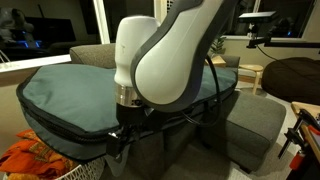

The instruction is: Open the zip

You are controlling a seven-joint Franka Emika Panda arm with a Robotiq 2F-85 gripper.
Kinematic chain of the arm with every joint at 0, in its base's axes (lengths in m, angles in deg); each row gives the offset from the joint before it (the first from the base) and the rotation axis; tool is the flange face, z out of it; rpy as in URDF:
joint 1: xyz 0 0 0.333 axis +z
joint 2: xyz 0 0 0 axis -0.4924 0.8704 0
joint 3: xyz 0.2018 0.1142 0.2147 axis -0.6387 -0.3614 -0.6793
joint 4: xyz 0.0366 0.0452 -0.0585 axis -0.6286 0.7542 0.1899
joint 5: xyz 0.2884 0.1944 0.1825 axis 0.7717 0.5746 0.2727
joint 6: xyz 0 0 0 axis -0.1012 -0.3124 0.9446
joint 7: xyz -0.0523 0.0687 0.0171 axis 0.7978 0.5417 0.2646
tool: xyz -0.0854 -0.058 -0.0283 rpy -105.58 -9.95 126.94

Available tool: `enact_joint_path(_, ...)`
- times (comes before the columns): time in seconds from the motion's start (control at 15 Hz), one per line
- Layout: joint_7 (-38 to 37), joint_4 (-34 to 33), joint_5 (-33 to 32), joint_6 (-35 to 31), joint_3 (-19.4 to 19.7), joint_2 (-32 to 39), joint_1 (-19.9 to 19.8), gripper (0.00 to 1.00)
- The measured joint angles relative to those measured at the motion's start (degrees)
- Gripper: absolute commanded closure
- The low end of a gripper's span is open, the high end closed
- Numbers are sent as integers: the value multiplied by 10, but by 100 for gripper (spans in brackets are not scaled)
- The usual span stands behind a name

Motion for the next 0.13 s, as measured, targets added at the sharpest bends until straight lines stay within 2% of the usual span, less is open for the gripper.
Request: enact_joint_path(0.13, 0, -2, 0, 0, -1, 1, 0, 0)
